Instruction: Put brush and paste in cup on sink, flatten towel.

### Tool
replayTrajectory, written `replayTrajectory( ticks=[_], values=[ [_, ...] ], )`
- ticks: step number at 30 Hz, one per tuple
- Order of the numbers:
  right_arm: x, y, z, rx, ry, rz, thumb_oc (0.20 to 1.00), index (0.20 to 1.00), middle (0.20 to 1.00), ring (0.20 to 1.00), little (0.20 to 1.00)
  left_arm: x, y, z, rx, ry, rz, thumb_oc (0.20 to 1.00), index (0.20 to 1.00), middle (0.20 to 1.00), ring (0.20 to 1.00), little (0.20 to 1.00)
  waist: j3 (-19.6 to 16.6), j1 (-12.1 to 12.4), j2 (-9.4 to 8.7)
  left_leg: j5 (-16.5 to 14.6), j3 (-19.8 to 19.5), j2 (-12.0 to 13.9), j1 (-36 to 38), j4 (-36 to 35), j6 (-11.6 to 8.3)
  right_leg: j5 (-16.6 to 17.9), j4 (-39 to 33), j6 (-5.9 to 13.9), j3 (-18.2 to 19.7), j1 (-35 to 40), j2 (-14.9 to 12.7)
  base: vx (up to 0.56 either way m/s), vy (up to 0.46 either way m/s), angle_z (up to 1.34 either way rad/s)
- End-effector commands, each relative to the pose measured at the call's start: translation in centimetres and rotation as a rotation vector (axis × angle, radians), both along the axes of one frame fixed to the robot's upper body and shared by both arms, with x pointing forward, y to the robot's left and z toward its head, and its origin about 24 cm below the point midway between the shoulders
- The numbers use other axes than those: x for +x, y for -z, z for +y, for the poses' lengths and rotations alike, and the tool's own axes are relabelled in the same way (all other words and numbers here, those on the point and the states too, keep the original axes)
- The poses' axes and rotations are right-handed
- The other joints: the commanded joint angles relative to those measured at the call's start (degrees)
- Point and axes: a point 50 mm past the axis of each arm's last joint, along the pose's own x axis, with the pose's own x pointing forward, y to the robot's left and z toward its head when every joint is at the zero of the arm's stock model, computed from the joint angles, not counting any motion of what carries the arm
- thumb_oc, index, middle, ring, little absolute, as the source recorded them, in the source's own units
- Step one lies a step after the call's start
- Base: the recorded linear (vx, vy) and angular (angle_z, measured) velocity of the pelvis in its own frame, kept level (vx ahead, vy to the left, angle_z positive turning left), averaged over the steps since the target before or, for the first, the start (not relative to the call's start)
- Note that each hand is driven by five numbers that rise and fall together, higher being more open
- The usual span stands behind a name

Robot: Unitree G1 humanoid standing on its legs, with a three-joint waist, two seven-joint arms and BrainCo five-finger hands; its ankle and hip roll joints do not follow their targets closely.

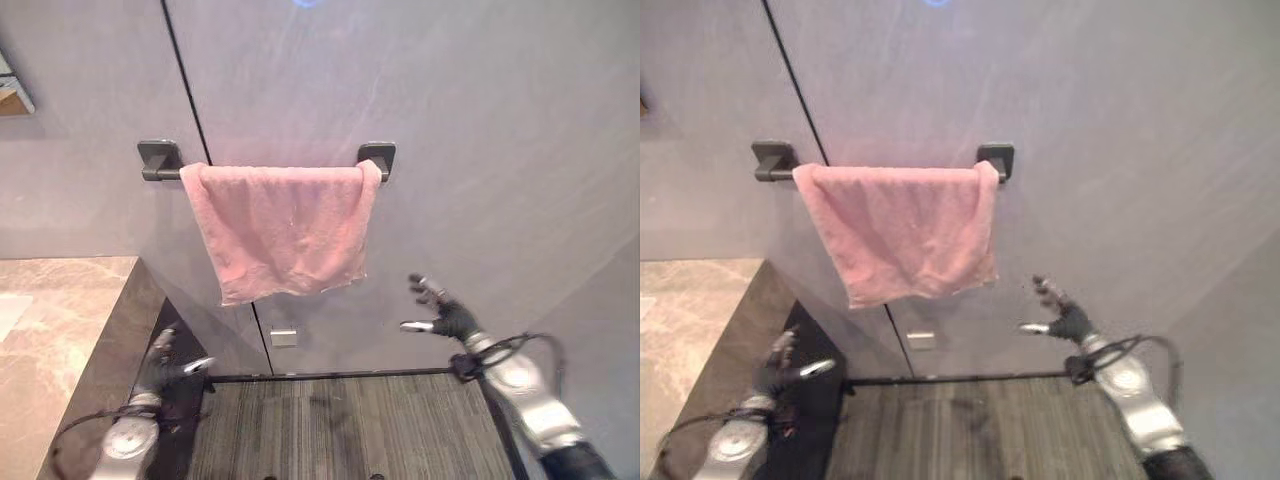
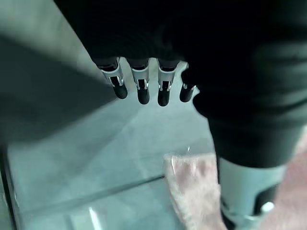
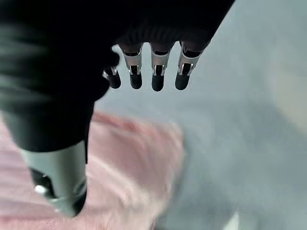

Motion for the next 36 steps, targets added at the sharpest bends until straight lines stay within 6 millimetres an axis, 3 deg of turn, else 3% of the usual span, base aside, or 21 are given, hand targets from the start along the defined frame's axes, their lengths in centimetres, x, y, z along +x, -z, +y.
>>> replayTrajectory(
  ticks=[1, 2, 3, 4, 7, 8, 10, 12, 15, 17, 22, 23, 27, 30, 36],
  values=[
    [0.0, -5.1, 1.8, -0.044, -0.183, -0.251, 1.0, 1.0, 1.0, 1.0, 1.0, 2.4, -6.7, 1.1, 0.205, 0.167, -0.214, 1.0, 1.0, 1.0, 1.0, 1.0, -1.28, 0.6, -2.32, -3.05, 1.02, -3.23, 3.16, 1.04, 2.18, 3.88, 2.81, 3.57, 0.3, -2.59, -3.08, -0.02, 0.015, 0.04],
    [-1.3, -8.7, 2.2, 0.027, -0.288, -0.362, 1.0, 1.0, 1.0, 1.0, 1.0, 2.0, -11.2, 1.4, 0.187, 0.237, -0.347, 1.0, 1.0, 1.0, 1.0, 1.0, -1.51, 0.77, -2.57, -2.41, 0.92, -3.24, 2.91, 0.96, 2.04, 4.2, 2.76, 3.63, 0.02, -2.69, -3.27, 0.0, 0.0, 0.0],
    [-1.3, -8.7, 2.2, 0.028, -0.288, -0.36, 1.0, 1.0, 1.0, 1.0, 1.0, 1.9, -11.2, 1.4, 0.186, 0.237, -0.346, 1.0, 1.0, 1.0, 1.0, 1.0, -1.62, 0.73, -2.52, -2.87, 0.83, -3.17, 3.2, 0.89, 2.03, 3.81, 2.66, 3.75, -0.07, -2.36, -3.2, -0.03, 0.015, 0.05],
    [-1.8, -9.9, 2.4, 0.142, -0.333, -0.405, 1.0, 1.0, 1.0, 1.0, 1.0, 1.7, -13.0, 1.5, 0.127, 0.245, -0.427, 1.0, 1.0, 1.0, 1.0, 1.0, -1.85, 0.96, -2.55, -2.83, 0.61, -3.11, 3.32, 0.8, 1.96, 3.72, 2.52, 3.74, -0.35, -2.1, -3.23, 0.0, 0.0, 0.0],
    [-2.3, -11.2, 2.8, 0.136, -0.365, -0.466, 1.0, 1.0, 1.0, 1.0, 1.0, 1.4, -14.5, 1.4, 0.118, 0.248, -0.5, 1.0, 1.0, 1.0, 1.0, 1.0, -2.08, 0.94, -2.77, -2.85, 0.32, -3.11, 3.37, 0.72, 1.93, 3.7, 2.45, 3.74, -0.5, -1.91, -3.31, -0.02, 0.011, 0.03],
    [-2.8, -13.0, 3.3, 0.068, -0.391, -0.554, 1.0, 1.0, 1.0, 1.0, 1.0, 1.3, -16.2, 1.0, 0.124, 0.269, -0.582, 1.0, 1.0, 1.0, 1.0, 1.0, -2.49, 1.14, -2.84, -2.79, 0.14, -3.07, 3.32, 0.66, 1.87, 3.63, 2.33, 3.73, -0.69, -1.81, -3.34, -0.01, 0.014, 0.03],
    [-2.9, -13.6, 3.3, 0.029, -0.38, -0.597, 1.0, 1.0, 1.0, 1.0, 1.0, 1.4, -16.7, 0.7, 0.147, 0.287, -0.597, 1.0, 1.0, 1.0, 1.0, 1.0, -2.63, 1.15, -2.88, -2.8, -0.01, -3.03, 3.23, 0.63, 1.85, 3.56, 2.27, 3.69, -0.88, -1.72, -3.39, -0.01, 0.007, 0.02],
    [-2.6, -15.5, 3.2, -0.146, -0.29, -0.736, 1.0, 1.0, 1.0, 1.0, 1.0, 1.6, -18.5, 0.3, 0.221, 0.315, -0.651, 1.0, 1.0, 1.0, 1.0, 1.0, -3.02, 1.45, -2.91, -2.69, -0.18, -3.01, 2.95, 0.61, 1.74, 3.68, 2.08, 3.72, -0.99, -1.68, -3.46, -0.02, 0.013, 0.04],
    [-2.5, -17.6, 5.3, -0.219, -0.338, -0.878, 1.0, 1.0, 1.0, 1.0, 1.0, 2.6, -21.1, -1.0, 0.337, 0.394, -0.704, 1.0, 1.0, 1.0, 1.0, 1.0, -3.15, 1.53, -3.01, -2.53, -0.35, -3.03, 2.58, 0.61, 1.66, 3.97, 1.99, 3.63, -1.05, -1.88, -3.51, -0.03, 0.013, 0.12],
    [-1.9, -18.9, 7.7, -0.278, -0.438, -0.92, 1.0, 1.0, 1.0, 1.0, 1.0, 3.8, -23.1, -2.5, 0.396, 0.483, -0.744, 1.0, 1.0, 1.0, 1.0, 1.0, -3.28, 1.44, -3.41, -2.5, -0.47, -3.18, 2.5, 0.61, 1.64, 4.21, 1.89, 3.6, -1.01, -1.85, -3.7, -0.02, 0.015, 0.06],
    [0.0, -19.2, 9.9, -0.23, -0.524, -0.874, 1.0, 1.0, 1.0, 1.0, 1.0, 5.4, -24.2, -3.6, 0.353, 0.535, -0.785, 1.0, 1.0, 1.0, 1.0, 1.0, -3.16, 1.43, -3.45, -2.42, -0.27, -3.35, 2.76, 0.61, 1.65, 4.2, 2.09, 3.47, -0.72, -1.72, -3.83, 0.0, 0.007, 0.02],
    [1.5, -19.8, 10.1, -0.438, -0.472, -0.882, 1.0, 1.0, 1.0, 1.0, 1.0, 6.1, -25.5, -3.6, 0.499, 0.539, -0.76, 1.0, 1.0, 1.0, 1.0, 1.0, -3.08, 1.59, -3.6, -2.08, 0.05, -3.45, 2.8, 0.61, 1.58, 4.67, 2.19, 3.44, -0.58, -1.96, -3.91, 0.0, 0.0, 0.0],
    [2.4, -19.9, 10.7, -0.502, -0.488, -0.842, 1.0, 1.0, 1.0, 1.0, 1.0, 6.9, -26.4, -3.8, 0.609, 0.548, -0.727, 1.0, 1.0, 1.0, 1.0, 1.0, -3.1, 1.33, -3.29, -2.38, 0.4, -3.39, 2.97, 0.61, 1.48, 4.51, 2.09, 3.56, -0.46, -1.98, -3.92, 0.0, 0.0, 0.0],
    [4.0, -19.8, 11.1, -0.652, -0.461, -0.809, 1.0, 1.0, 1.0, 1.0, 1.0, 8.0, -27.4, -4.1, 0.75, 0.555, -0.679, 1.0, 1.0, 1.0, 1.0, 1.0, -3.16, 1.0, -3.19, -2.4, 0.75, -3.27, 3.35, 0.61, 1.47, 4.35, 2.63, 3.61, -0.46, -1.94, -3.9, 0.0, 0.0, 0.0],
    [6.2, -19.7, 12.7, -0.817, -0.469, -0.757, 1.0, 1.0, 1.0, 1.0, 1.0, 10.2, -27.8, -4.3, 0.837, 0.557, -0.611, 1.0, 1.0, 1.0, 1.0, 1.0, -3.34, 0.32, -2.76, -2.56, 0.99, -3.01, 4.41, 0.61, 1.31, 3.63, 3.28, 3.52, -0.53, -1.23, -3.68, 0.01, 0.007, -0.01]
  ],
)
